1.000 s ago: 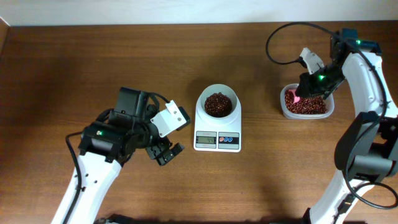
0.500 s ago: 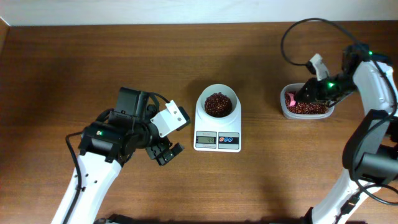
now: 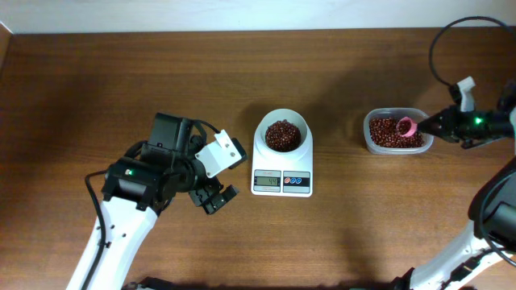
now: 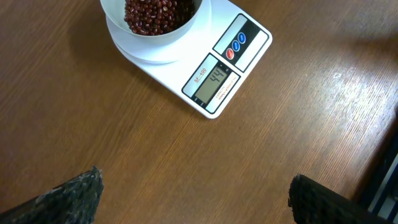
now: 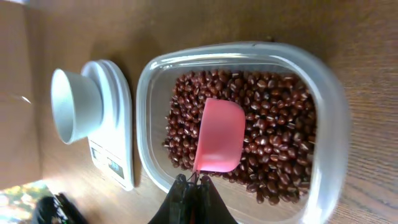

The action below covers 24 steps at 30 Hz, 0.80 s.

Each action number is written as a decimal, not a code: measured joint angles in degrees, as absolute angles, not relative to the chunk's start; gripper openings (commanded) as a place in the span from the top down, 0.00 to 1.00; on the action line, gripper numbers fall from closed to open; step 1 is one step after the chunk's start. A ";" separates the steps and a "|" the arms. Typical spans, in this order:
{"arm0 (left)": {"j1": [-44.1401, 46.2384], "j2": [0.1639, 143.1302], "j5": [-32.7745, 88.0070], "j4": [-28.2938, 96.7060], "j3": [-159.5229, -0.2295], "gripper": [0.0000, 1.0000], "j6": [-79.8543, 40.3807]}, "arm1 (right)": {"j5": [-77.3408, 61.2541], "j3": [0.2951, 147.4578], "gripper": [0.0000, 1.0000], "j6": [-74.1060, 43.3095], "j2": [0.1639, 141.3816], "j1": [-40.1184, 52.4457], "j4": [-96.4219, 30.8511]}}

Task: Scoop and weigh 50g on scale
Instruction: 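Carry the scoop with the right gripper over the white bowl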

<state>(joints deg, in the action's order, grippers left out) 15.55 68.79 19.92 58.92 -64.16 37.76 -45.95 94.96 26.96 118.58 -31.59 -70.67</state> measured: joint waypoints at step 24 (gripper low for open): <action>15.55 68.79 19.92 58.92 -64.16 0.01 37.76 | -66.72 94.96 0.96 26.98 118.61 -19.03 -70.89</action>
